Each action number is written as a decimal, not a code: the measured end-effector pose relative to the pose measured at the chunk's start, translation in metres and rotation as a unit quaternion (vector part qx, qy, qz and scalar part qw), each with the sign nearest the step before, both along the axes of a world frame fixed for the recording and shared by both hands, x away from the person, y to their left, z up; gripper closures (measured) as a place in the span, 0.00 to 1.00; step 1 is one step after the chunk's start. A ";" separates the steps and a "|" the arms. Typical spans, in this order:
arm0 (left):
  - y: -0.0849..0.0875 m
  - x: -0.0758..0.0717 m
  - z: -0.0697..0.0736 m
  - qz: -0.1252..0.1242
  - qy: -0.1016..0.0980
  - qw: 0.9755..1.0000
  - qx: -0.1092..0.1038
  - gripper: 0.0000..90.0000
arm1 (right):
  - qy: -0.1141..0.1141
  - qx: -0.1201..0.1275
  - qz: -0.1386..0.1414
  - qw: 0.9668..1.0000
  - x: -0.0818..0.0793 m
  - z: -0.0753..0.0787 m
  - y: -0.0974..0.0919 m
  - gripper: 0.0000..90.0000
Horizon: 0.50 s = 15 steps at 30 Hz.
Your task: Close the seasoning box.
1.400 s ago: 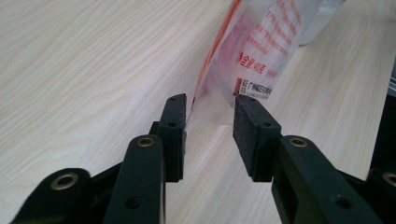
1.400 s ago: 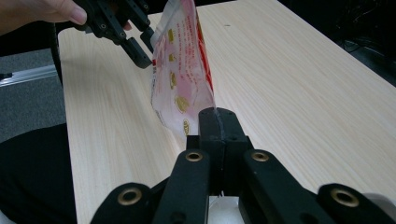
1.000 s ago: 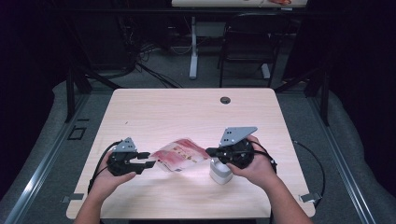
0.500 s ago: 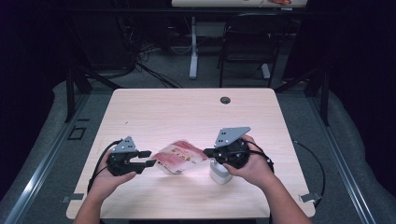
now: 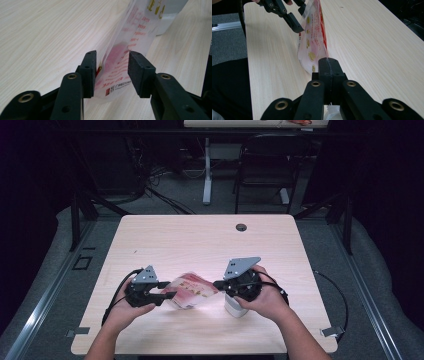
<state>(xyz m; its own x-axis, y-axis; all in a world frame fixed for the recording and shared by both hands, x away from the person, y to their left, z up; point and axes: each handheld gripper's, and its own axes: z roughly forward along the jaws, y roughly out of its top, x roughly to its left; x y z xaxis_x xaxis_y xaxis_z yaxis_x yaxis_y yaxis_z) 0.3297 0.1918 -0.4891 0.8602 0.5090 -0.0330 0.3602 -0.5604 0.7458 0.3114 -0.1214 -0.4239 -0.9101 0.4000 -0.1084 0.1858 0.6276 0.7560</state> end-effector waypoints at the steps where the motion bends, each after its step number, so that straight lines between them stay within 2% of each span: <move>1: 0.000 0.000 -0.001 0.001 0.000 1.000 -0.001 0.69 | -0.001 -0.001 0.000 1.000 0.000 0.000 0.000 1.00; 6: 0.002 0.000 -0.002 0.005 0.001 1.000 -0.002 0.74 | -0.003 0.002 -0.003 1.000 0.001 0.000 0.000 1.00; 15: 0.008 -0.001 -0.005 0.005 0.006 1.000 -0.003 0.74 | 0.008 0.037 0.000 0.999 0.003 0.000 0.004 0.93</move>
<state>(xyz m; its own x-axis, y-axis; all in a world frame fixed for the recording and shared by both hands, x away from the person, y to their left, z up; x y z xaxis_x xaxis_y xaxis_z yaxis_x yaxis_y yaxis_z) 0.3285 0.2002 -0.4944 0.8544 0.5176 -0.0462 0.3747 -0.5520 0.7449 0.3142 -0.1170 -0.4237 -0.9111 0.4071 -0.0644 0.1984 0.5701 0.7973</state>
